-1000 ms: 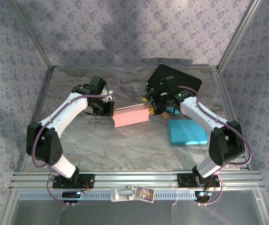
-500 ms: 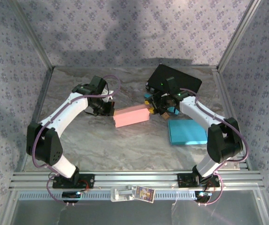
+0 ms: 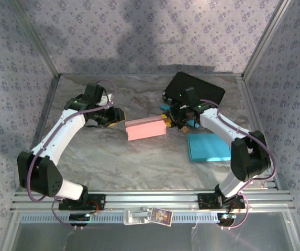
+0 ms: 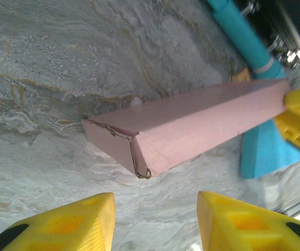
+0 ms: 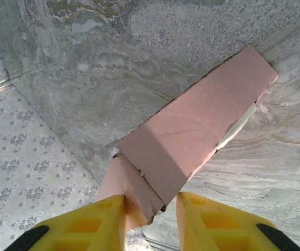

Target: Fold the paper box

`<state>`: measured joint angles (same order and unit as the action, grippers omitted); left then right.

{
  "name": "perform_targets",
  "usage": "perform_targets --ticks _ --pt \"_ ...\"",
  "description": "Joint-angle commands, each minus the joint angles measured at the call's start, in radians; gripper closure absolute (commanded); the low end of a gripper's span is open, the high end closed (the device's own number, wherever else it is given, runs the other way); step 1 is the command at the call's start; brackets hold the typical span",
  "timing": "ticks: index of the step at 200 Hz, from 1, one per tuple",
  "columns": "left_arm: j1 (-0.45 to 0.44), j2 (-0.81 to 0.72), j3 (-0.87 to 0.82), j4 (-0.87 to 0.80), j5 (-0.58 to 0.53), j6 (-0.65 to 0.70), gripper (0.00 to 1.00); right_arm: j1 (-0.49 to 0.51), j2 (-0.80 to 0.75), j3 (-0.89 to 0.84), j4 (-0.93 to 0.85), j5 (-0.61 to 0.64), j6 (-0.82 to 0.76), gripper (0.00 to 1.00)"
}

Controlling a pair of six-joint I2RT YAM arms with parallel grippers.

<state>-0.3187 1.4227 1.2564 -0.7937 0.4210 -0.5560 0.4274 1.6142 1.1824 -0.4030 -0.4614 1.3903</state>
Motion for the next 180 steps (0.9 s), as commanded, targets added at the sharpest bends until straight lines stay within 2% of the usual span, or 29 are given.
perform_targets --ticks 1,57,116,155,180 --pt "0.006 0.024 -0.027 0.065 0.068 -0.126 0.55 0.0 0.034 -0.035 -0.07 0.021 -0.018 0.69" --pt "0.004 0.077 -0.083 0.109 0.093 -0.138 0.57 0.002 0.034 -0.031 -0.078 0.024 -0.022 0.7" --pt "0.0 0.091 -0.19 0.162 0.064 -0.1 0.71 -0.002 0.051 -0.023 -0.16 0.032 -0.053 0.71" --pt "-0.002 0.085 -0.218 0.16 0.044 -0.079 0.74 -0.006 0.036 0.001 -0.236 0.055 -0.095 0.63" --pt "-0.002 0.087 -0.211 0.154 0.044 -0.071 0.75 -0.005 0.023 0.129 -0.301 0.087 -0.174 0.56"
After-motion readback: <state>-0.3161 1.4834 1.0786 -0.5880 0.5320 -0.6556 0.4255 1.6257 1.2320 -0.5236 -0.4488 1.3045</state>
